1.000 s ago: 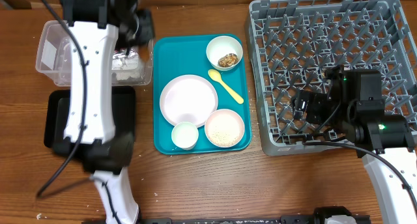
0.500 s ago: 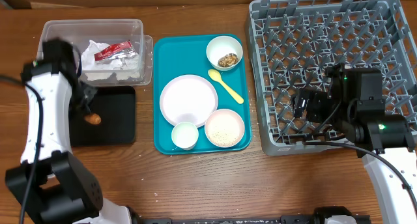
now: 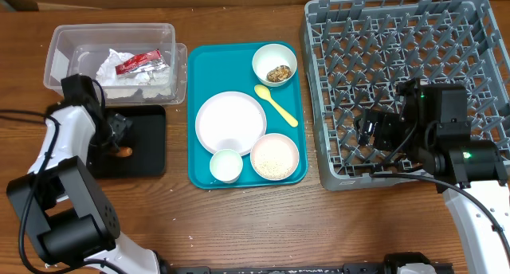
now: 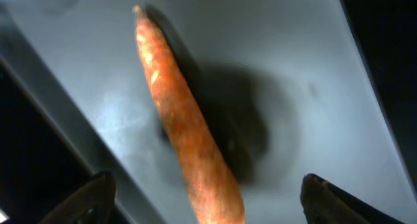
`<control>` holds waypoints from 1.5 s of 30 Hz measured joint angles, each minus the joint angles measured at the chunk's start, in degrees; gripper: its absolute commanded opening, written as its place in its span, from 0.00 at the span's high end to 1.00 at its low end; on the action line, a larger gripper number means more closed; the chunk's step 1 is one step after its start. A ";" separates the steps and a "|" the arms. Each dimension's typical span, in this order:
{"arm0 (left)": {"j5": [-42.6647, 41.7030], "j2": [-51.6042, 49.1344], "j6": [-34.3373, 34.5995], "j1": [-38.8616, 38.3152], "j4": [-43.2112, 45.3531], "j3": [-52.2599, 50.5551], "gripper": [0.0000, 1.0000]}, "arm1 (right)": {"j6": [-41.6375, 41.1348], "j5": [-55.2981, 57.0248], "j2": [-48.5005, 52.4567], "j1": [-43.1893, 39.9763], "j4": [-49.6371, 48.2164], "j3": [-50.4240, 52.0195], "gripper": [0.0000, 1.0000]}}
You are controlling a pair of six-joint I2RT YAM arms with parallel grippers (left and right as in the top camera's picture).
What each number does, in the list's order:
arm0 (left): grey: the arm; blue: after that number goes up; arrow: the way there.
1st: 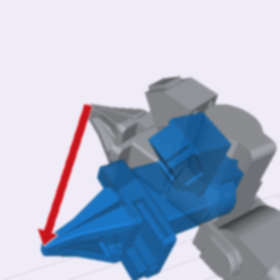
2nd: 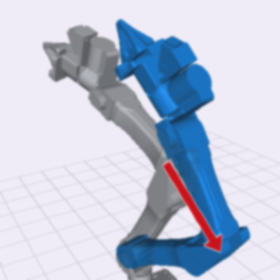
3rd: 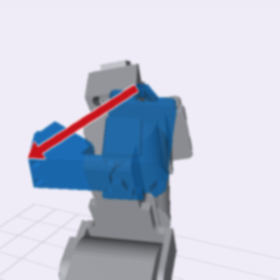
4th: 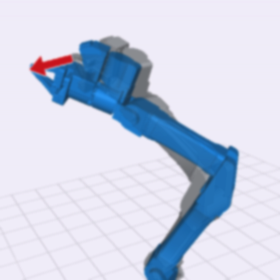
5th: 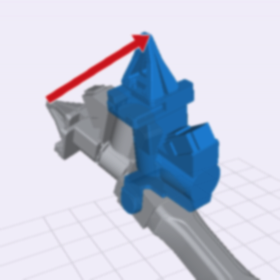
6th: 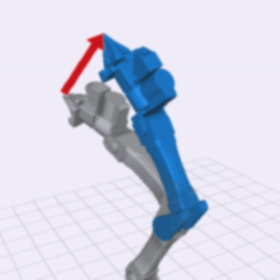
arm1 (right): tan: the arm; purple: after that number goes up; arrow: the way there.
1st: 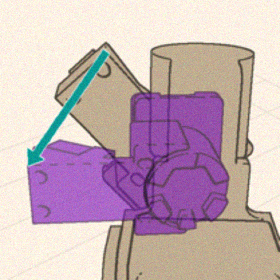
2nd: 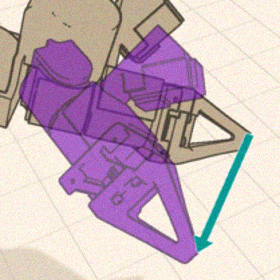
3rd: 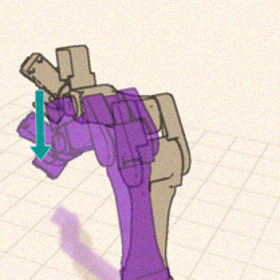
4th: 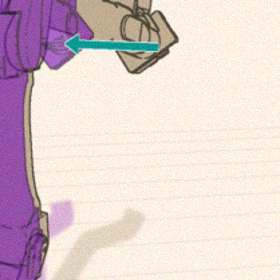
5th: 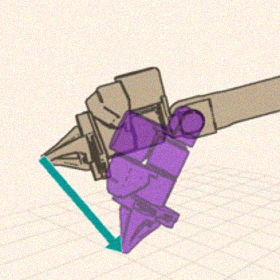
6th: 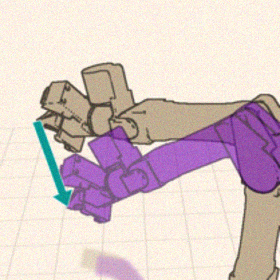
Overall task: Sort waste into correct bins and load items into the dishwasher
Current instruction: 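Place the carrot onto the black tray and release, then lift the white cup with the left gripper toward the right gripper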
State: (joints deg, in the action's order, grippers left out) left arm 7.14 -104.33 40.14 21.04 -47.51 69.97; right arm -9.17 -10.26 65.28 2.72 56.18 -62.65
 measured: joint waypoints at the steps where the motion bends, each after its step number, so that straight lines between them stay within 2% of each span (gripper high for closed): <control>1: -0.72 -0.02 -1.84 -0.04 -2.56 2.08 0.07 | 0.00 0.02 0.00 0.00 -0.04 -0.02 0.00; 4: -3.89 0.00 -7.67 -0.17 -11.56 11.56 0.08 | -0.02 0.00 0.00 0.00 -0.09 -0.02 0.00; 9: -11.61 2.51 -18.38 -4.17 -18.97 23.71 0.09 | 0.00 -0.02 0.00 0.00 -0.26 -0.02 0.00; 15: -19.12 4.55 -31.58 -18.23 -23.47 26.05 0.10 | 0.00 0.00 0.00 0.00 -0.20 -0.02 0.00; 19: -19.93 4.42 -38.71 -28.44 -24.48 25.99 0.09 | 0.00 0.00 0.00 0.00 -0.20 -0.02 0.00; 25: -17.18 4.42 -42.29 -37.79 -28.24 24.28 0.17 | 0.00 -0.04 0.00 0.00 0.04 -0.02 0.00; 29: -16.06 4.39 -43.34 -38.32 -29.18 18.71 0.26 | 0.02 -0.20 0.00 0.00 0.02 -0.02 0.00; 32: -15.32 4.39 -44.74 -38.25 -28.96 13.11 0.27 | 0.02 -0.52 0.00 0.00 -0.04 -0.02 0.00; 36: -15.21 4.20 -45.55 -38.27 -26.34 7.98 0.41 | 0.00 -0.92 0.00 0.00 -0.31 -0.02 0.00; 43: -13.64 4.20 -45.03 -38.27 -18.69 3.65 0.57 | 0.00 -1.05 0.00 0.00 -0.50 -0.02 0.00; 45: -13.27 4.20 -44.78 -38.27 -16.09 1.31 0.66 | 0.00 -1.14 0.00 0.00 -0.48 -0.02 0.00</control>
State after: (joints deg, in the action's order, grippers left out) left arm -6.13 -100.14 -4.64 -17.23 -63.59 71.29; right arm -9.17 -11.40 65.28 2.72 55.70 -62.67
